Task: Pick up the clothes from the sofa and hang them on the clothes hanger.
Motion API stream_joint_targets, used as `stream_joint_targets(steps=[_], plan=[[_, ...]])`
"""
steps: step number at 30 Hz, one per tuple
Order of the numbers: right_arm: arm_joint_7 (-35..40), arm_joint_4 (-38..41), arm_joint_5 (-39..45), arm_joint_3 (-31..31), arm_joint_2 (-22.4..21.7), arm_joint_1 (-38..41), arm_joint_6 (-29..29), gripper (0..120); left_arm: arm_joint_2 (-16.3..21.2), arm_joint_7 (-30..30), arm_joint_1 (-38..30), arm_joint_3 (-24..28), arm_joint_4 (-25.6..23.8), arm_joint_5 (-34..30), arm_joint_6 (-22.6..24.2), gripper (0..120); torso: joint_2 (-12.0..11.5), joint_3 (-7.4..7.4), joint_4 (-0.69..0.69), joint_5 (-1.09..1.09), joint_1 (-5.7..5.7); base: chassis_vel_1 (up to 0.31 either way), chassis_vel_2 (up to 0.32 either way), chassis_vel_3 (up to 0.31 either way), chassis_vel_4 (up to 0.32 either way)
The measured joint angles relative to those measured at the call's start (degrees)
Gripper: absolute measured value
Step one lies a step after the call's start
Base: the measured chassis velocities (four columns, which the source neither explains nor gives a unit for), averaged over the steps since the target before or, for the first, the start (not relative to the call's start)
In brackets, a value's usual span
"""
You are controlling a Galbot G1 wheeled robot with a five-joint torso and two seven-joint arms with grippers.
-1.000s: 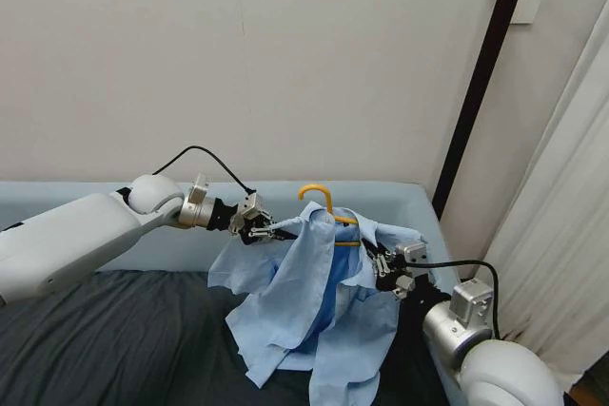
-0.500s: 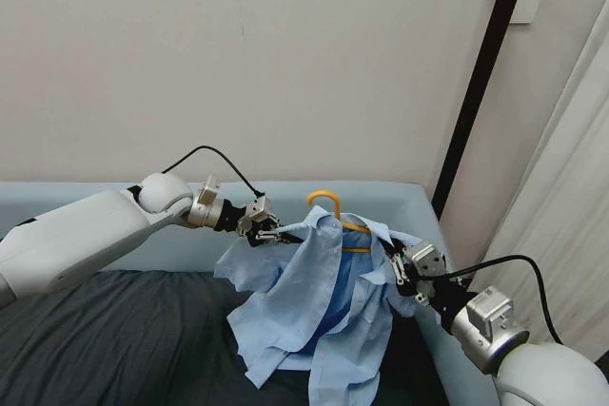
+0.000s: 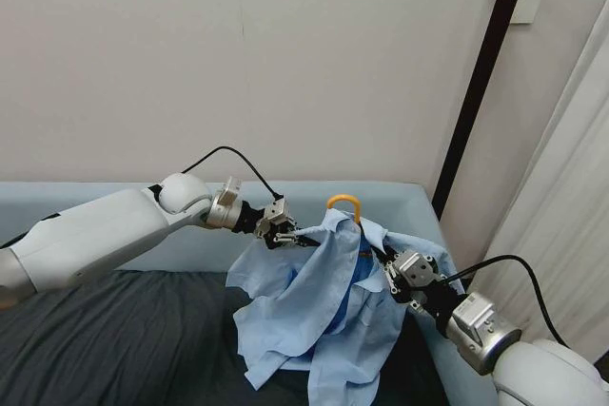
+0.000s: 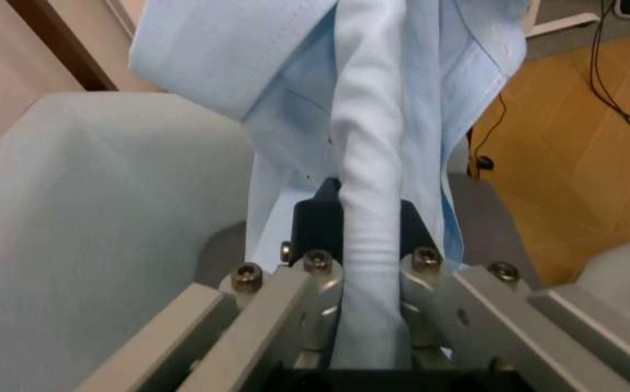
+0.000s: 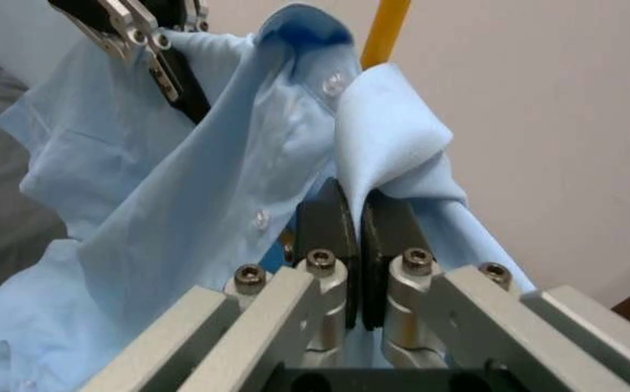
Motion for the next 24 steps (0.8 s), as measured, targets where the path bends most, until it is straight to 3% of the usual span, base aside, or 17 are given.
stream_joint_targets(steps=[4,11,14,16,24], plan=[[0.1,-0.1,0.4,-0.4,1.0,0.0,0.1,0,-0.1,-0.1,0.3,-0.2,0.5,-0.4,0.0,1,0.0,0.0,0.0,0.0,0.0,0.0,0.0,0.0,0.0],[0.4,0.8,2.4,0.7,1.3,-0.7,0.5,23,-0.3,-0.3,1.9,-2.1,1.6,-0.6,-0.4,1,0.0,0.0,0.0,0.0,0.0,0.0,0.0,0.0,0.0],[0.5,1.6,3.3,3.0,1.0,-1.9,0.6,39,-0.4,-0.6,3.5,-3.9,2.3,-0.6,-0.5,1,0.0,0.0,-0.01,0.0,0.0,0.0,0.0,0.0,0.0],[0.5,1.8,3.8,3.8,0.8,-2.1,0.4,43,-0.3,-0.6,3.8,-4.2,2.4,-0.6,-0.6,1,0.0,0.0,-0.01,0.0,0.0,0.0,0.0,0.0,0.0],[-3.9,3.8,1.6,7.3,0.9,-4.0,-0.5,71,0.3,-1.1,6.5,-7.3,3.4,-0.9,-1.1,1,0.0,0.0,0.0,0.0,0.0,0.0,0.0,0.0,0.0]])
